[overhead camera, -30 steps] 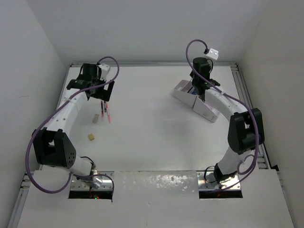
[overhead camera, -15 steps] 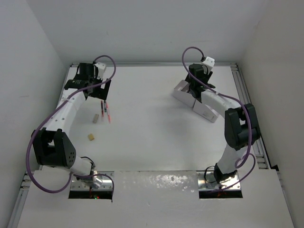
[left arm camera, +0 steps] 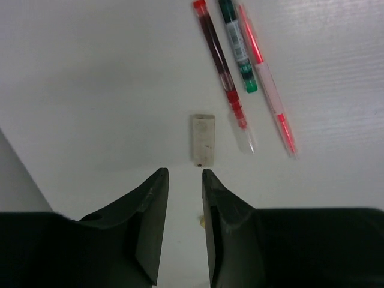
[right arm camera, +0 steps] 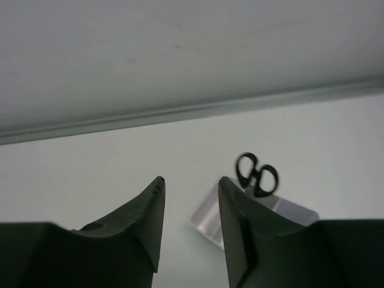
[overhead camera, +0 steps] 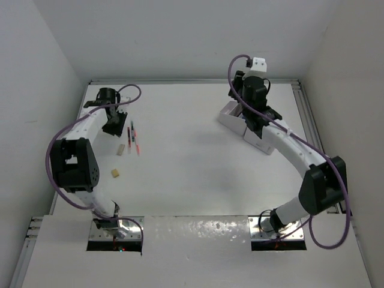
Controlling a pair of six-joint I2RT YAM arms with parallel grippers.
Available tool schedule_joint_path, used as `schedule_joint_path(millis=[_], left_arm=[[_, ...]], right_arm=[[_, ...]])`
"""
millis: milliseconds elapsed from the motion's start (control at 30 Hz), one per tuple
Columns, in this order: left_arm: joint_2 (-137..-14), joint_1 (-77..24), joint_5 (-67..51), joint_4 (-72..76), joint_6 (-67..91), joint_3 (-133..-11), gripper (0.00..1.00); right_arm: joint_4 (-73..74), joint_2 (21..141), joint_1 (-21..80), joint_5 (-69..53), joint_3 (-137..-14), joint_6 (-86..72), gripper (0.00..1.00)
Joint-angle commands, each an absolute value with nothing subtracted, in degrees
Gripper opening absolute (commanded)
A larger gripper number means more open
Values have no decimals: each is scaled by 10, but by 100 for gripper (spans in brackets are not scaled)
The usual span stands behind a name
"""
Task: Sort the stationery into containers
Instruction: Pick up the stationery from the center of the board.
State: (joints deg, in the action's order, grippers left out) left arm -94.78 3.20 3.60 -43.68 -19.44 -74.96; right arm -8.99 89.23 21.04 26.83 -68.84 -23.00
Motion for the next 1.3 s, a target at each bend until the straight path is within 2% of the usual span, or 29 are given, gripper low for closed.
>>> schedule_joint_path(millis=[0, 100, 133, 233, 500, 600, 700, 767, 800, 867, 1067, 1167, 1267], left_arm=[[-985, 34, 5, -473, -207, -771, 27], [-1010, 38, 16, -480, -208, -769, 28], [-1020, 40, 18, -481, -212, -763, 38], [-1039, 38, 18, -490, -214, -759, 48], [-1078, 31, 53, -462, -205, -728, 47], [-1090, 33, 73, -441, -207, -715, 45], [-1105, 33, 80, -430, -212, -708, 38], [-1117, 34, 83, -429, -211, -708, 26], [-1118, 34, 83, -429, -213, -709, 13], [-1115, 37, 83, -428, -211, -710, 0], [-1071, 61, 88, -467, -214, -756, 0], [-1018, 59, 64, -489, -215, -818, 0], [-947, 17, 11, -464, -230, -862, 0]], right_arm=[[-116, 841, 256, 180, -663, -148, 38], [-120, 813, 286, 164, -614, -147, 42], [-122, 807, 298, 161, -592, -149, 47], [-122, 790, 309, 159, -565, -157, 49], [-112, 759, 316, 166, -514, -176, 52], [-111, 746, 315, 178, -501, -171, 53], [-111, 736, 316, 188, -495, -168, 54], [-109, 729, 315, 191, -493, -166, 54], [-108, 726, 316, 192, -490, -165, 54], [-107, 713, 316, 198, -484, -167, 54], [-93, 675, 315, 197, -456, -166, 57], [-34, 675, 305, 129, -475, -156, 65], [40, 683, 291, 49, -521, -164, 68]])
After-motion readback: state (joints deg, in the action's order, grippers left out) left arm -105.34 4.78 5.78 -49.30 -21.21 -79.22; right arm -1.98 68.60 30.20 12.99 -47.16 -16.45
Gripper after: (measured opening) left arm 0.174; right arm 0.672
